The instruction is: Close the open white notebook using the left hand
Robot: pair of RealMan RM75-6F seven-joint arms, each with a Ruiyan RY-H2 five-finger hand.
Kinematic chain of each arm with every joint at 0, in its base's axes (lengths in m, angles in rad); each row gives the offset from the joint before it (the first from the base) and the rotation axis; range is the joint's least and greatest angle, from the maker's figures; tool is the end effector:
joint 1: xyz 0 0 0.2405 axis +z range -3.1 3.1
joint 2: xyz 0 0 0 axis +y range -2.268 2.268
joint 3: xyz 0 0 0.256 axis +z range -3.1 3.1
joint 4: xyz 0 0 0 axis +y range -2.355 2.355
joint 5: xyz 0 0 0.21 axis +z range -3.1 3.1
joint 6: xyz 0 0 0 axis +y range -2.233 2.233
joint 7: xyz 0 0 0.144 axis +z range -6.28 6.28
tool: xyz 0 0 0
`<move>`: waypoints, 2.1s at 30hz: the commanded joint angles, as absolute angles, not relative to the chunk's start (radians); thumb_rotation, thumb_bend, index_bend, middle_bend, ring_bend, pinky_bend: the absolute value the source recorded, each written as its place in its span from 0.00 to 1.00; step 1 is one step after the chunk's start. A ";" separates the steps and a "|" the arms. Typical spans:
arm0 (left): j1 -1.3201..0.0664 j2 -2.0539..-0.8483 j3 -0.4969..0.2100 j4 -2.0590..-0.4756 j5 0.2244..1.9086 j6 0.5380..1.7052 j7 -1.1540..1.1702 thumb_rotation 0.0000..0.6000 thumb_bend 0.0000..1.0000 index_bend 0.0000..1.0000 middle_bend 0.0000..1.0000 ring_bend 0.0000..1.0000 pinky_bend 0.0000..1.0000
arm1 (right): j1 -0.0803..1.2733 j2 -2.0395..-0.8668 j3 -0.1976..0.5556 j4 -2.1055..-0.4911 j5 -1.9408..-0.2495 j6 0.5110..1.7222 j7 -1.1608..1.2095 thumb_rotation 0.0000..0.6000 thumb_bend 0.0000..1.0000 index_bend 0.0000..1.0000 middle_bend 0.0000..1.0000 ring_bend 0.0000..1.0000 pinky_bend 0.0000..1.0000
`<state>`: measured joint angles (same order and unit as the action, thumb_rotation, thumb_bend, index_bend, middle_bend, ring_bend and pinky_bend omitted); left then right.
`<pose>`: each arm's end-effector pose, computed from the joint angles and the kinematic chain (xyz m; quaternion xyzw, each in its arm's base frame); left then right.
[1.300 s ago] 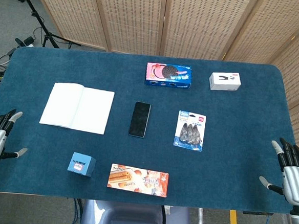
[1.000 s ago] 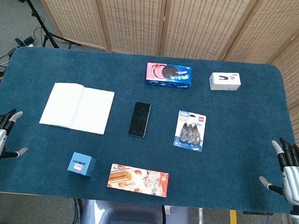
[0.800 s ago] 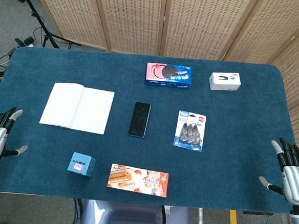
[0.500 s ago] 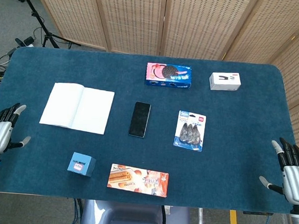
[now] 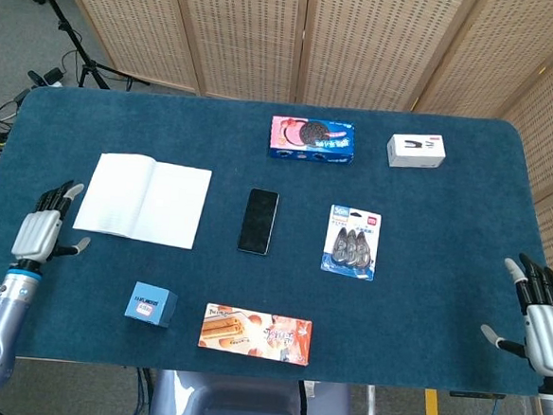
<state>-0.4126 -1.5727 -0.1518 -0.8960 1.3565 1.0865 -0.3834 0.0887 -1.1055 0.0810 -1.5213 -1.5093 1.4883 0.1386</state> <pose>-0.3507 0.3208 0.0614 -0.5737 -0.4769 -0.4030 0.5301 -0.3246 -0.1902 0.1776 0.5805 -0.3844 0.4147 0.5860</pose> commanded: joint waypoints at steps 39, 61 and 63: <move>-0.522 -1.830 -0.177 -0.478 1.319 0.952 -0.462 1.00 0.36 0.00 0.00 0.00 0.00 | 0.094 -1.102 0.086 -1.516 -1.493 1.472 0.155 1.00 0.00 0.00 0.00 0.00 0.00; -0.550 -1.859 -0.034 -0.350 1.548 1.354 -0.216 1.00 0.35 0.00 0.00 0.00 0.00 | 0.091 -1.097 0.085 -1.520 -1.495 1.475 0.163 1.00 0.00 0.00 0.00 0.00 0.00; -0.559 -1.861 -0.025 -0.345 1.569 1.402 -0.185 1.00 0.35 0.00 0.00 0.00 0.00 | 0.091 -1.096 0.085 -1.520 -1.494 1.475 0.165 1.00 0.00 0.00 0.00 0.00 0.00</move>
